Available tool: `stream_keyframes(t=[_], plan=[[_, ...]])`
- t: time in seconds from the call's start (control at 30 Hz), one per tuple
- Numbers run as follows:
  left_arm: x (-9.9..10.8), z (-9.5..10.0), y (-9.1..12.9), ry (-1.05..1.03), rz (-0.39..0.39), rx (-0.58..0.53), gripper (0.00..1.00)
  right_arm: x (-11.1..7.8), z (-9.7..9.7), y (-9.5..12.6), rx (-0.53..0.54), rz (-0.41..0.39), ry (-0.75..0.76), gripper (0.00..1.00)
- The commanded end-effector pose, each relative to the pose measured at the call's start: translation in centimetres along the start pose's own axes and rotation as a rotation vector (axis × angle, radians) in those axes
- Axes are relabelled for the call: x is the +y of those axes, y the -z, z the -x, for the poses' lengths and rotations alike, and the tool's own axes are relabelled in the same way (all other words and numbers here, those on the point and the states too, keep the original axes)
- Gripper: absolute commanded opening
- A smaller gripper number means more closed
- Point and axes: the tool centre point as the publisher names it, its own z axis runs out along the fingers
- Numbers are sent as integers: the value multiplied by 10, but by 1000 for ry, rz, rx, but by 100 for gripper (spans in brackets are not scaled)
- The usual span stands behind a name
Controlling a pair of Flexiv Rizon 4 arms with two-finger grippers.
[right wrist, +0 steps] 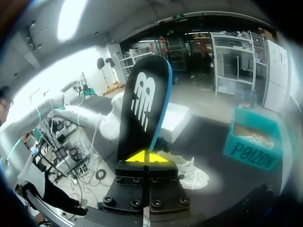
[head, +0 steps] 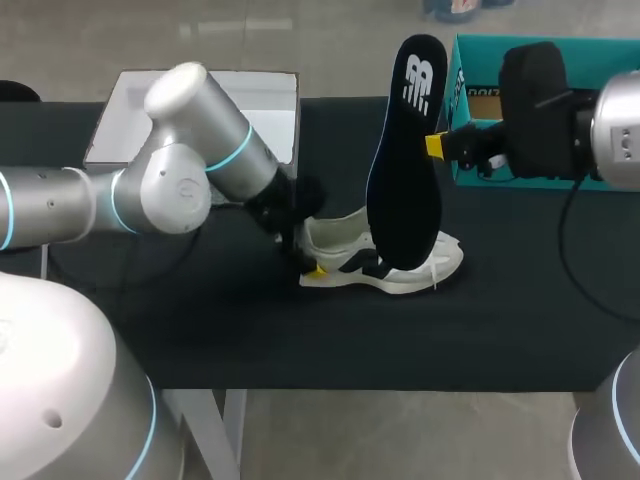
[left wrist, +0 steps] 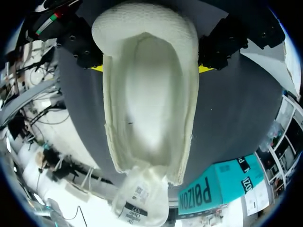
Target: Take the shoe out of the shoebox, open the shoe tongue, remove and reinsert the insole, then place the shoe into the shoebox
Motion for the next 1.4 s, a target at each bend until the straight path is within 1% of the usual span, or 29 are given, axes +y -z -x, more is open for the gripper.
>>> stream_keyframes(t=[0.03,0.13,0.17,0.23,0.3,0.43,0.6,0.7,0.87,0.93,1.03,1.1,1.2,1.4], plan=[[-9,-2,17,-13,74,-6,100,0,0,-2,1,2,-1,0],[-12,3,19,-22,128,-14,100,0,0,-2,1,2,-1,0],[-13,5,20,-21,163,-19,100,0,0,-2,1,2,-1,0],[-14,6,23,-36,203,-24,100,0,0,-2,1,2,-1,0],[-19,5,27,-60,227,-30,100,0,0,-2,1,2,-1,0],[-29,-1,35,-96,305,-13,100,0,0,-2,1,2,-1,0],[-34,-9,44,-111,311,-11,100,0,0,-2,1,2,-1,0],[-34,-13,49,-98,341,-27,100,0,0,-2,1,2,-1,0],[-32,-18,59,-63,366,-74,100,0,0,-2,1,2,-1,0],[-28,-17,60,-43,377,-85,100,0,0,-2,1,2,-1,0],[-24,-17,62,-36,378,-82,100,0,0,-2,1,2,-1,0],[-22,-18,65,-39,365,-90,100,0,0,-2,1,2,-1,0],[-21,-18,66,-35,371,-93,100,0,0,-2,1,2,-1,0],[-23,-20,70,-36,379,-112,100,0,0,-2,1,2,-1,0]])
